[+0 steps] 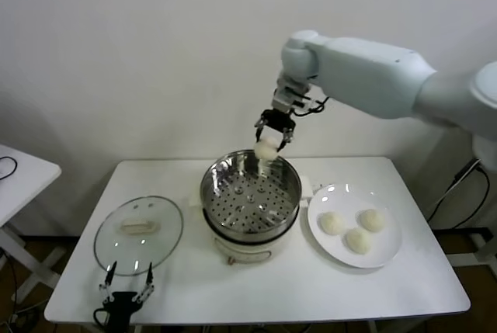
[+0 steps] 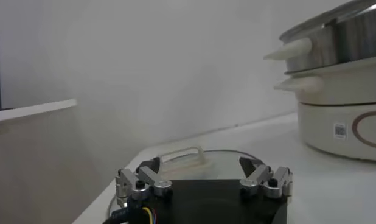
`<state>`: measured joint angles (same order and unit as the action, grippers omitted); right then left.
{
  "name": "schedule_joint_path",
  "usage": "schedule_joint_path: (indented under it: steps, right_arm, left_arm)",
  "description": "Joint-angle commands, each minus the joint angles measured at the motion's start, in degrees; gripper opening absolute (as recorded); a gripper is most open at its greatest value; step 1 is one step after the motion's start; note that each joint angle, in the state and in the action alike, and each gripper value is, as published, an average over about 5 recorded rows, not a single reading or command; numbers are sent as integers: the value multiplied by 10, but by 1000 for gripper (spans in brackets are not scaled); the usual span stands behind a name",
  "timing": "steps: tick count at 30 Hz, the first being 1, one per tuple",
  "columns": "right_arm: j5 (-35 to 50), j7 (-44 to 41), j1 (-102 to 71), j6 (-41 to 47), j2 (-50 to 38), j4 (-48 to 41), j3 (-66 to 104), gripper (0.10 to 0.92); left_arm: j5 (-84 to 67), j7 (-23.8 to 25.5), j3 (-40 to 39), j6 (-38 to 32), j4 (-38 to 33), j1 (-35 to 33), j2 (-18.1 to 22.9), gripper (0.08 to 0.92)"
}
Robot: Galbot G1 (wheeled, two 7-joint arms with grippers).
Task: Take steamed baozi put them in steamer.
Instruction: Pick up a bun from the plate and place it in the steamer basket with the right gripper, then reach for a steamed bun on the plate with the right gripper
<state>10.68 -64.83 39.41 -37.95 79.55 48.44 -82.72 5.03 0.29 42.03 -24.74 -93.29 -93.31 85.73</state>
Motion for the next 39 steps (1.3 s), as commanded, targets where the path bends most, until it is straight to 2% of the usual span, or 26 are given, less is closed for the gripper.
schedule_joint_path:
  steps: [1,21,26,29,34,39]
  right_arm:
    - [-77,22,-81,-112,87,-117,9,636]
    - [-126,47,-144,-120,131,-225,41,645]
    - [-113,65,-136,-120,127,-228,51,756]
    - [-55,57,-109,-120,106,-208,45,809]
    - [108,25,-11,-117,36,-107,-22,822]
    - [291,23,110,-16,-60,31,-170,823]
  left_arm:
    - [10,-1,0,-6,9,0,1,823]
    - [29,-6,-2,-14,30,12,2,823]
    - [31,-6,-1,-15,27,10,1,823]
    - [33,-6,-1,-15,22,7,1,823]
    - [36,-5,-2,-14,14,2,0,823]
    - [37,-5,-1,-12,7,-3,-1,823]
